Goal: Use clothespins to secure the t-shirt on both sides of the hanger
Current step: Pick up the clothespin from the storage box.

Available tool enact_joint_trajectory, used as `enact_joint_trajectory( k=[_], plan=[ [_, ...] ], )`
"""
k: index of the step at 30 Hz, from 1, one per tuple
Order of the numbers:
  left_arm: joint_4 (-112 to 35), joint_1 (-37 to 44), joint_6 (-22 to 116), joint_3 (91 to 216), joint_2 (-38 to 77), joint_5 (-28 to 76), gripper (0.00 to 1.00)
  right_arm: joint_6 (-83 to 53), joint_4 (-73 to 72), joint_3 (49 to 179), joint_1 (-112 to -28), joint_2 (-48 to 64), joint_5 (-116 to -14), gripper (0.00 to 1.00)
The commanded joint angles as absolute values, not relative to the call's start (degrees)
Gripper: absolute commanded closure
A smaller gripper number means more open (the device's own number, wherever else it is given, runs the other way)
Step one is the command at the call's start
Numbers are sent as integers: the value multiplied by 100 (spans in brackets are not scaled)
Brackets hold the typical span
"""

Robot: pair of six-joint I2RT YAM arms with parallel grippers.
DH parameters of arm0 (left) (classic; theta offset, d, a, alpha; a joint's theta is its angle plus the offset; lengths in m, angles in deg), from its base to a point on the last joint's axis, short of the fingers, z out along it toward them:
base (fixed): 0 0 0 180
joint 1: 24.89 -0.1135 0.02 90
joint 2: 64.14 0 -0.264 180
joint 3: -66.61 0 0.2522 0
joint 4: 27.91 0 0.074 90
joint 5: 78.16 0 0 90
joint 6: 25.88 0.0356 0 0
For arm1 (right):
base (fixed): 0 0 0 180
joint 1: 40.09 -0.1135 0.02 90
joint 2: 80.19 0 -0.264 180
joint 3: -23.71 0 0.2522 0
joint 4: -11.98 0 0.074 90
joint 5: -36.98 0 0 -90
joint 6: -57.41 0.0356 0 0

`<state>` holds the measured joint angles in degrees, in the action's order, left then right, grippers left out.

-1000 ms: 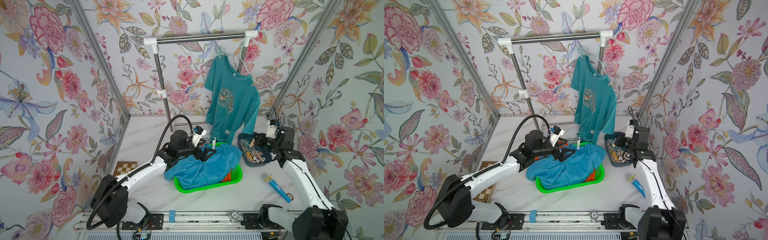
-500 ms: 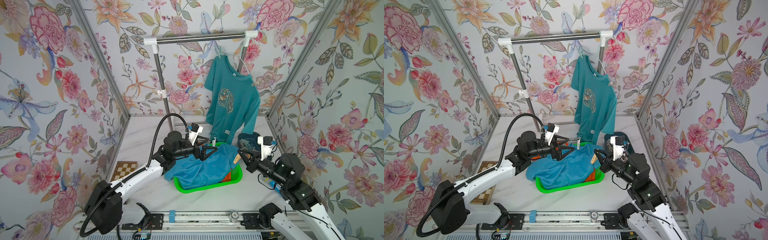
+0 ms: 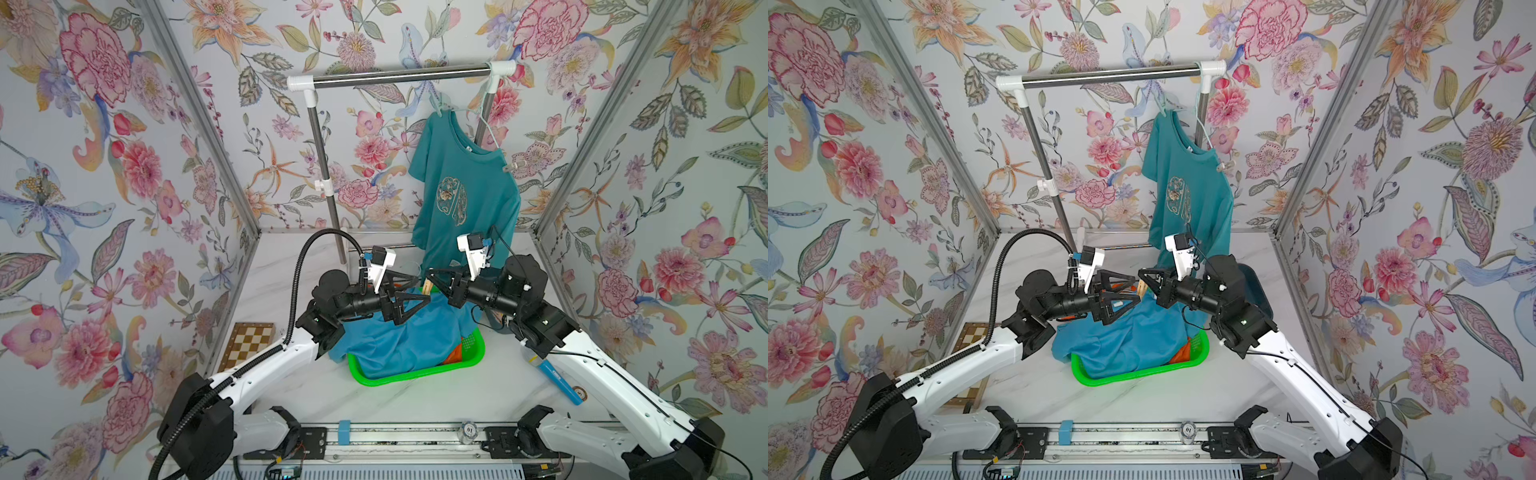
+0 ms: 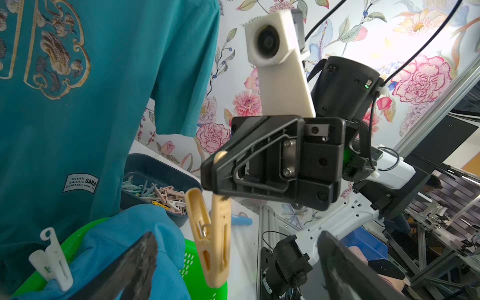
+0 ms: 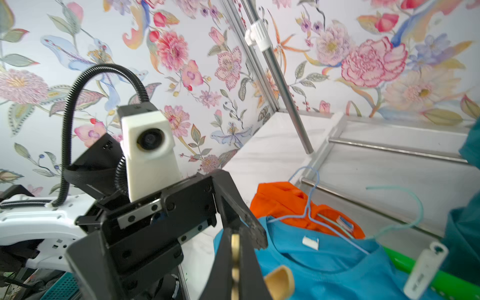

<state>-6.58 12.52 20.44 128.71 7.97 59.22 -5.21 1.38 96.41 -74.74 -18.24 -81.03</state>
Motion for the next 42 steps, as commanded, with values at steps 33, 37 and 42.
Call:
enact_joint_trajectory(
  k=[33,37,42],
  plan=[
    [2205,912,-134,12774,1520,6826,80,-294,1664,9544,-7540,-1671,-8700,57],
    [2210,919,-141,12758,1567,6844,80,-433,1157,9697,-7453,-1900,-8190,46],
    [2217,903,-145,12745,1615,6862,80,-552,156,9993,-7217,-1972,-7816,33]
  ],
)
